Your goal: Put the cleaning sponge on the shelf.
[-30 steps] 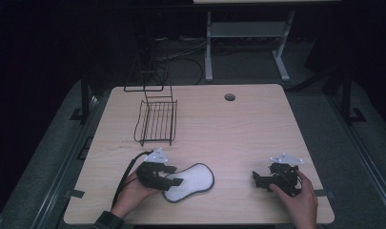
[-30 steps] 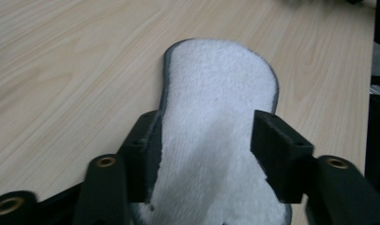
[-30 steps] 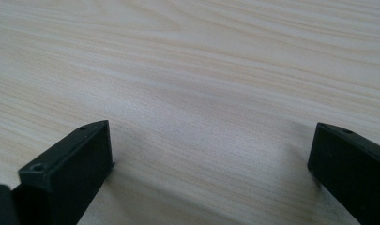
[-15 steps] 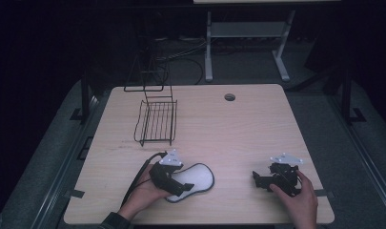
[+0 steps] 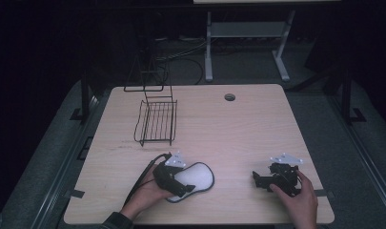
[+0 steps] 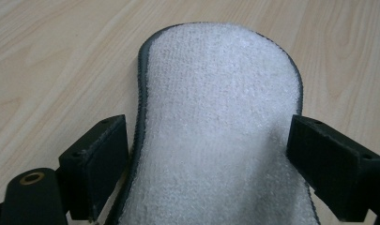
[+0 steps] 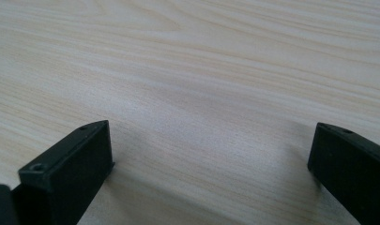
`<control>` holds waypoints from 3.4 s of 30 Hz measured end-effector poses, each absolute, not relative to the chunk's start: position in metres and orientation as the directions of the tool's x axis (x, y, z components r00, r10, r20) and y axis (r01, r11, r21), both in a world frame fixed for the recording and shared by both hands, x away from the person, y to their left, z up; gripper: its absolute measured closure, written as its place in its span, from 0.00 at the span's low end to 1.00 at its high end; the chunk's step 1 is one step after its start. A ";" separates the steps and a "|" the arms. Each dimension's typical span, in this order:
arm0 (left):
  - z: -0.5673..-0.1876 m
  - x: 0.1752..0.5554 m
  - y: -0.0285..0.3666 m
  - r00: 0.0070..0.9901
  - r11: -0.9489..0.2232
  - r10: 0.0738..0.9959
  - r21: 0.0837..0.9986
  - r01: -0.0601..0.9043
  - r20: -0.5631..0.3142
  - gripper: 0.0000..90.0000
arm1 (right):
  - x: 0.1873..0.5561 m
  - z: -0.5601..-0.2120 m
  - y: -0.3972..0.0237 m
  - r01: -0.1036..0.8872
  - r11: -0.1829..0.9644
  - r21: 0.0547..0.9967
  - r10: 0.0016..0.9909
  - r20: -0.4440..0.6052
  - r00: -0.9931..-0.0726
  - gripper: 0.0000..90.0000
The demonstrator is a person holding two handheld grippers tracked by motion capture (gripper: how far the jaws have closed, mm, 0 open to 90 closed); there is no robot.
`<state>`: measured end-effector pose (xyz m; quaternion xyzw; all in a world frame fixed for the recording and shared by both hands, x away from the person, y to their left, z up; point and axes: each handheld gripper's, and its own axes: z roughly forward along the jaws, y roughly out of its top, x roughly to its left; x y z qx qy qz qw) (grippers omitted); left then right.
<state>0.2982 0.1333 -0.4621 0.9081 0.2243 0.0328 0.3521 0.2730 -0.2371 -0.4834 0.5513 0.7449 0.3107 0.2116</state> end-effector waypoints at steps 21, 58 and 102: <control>-0.461 0.301 0.129 0.924 -0.710 0.371 0.614 0.345 -0.090 0.22 | 0.273 -0.483 -0.237 0.690 0.199 0.696 0.953 0.027 -0.303 0.00; -0.428 0.312 0.152 0.908 -0.588 0.336 0.698 0.409 -0.249 0.71 | 0.273 -0.483 -0.237 0.690 0.199 0.696 0.953 0.027 -0.302 0.00; -0.391 0.327 0.171 0.902 -0.520 0.351 0.748 0.413 -0.253 0.87 | 0.273 -0.483 -0.237 0.690 0.199 0.696 0.953 0.027 -0.303 0.00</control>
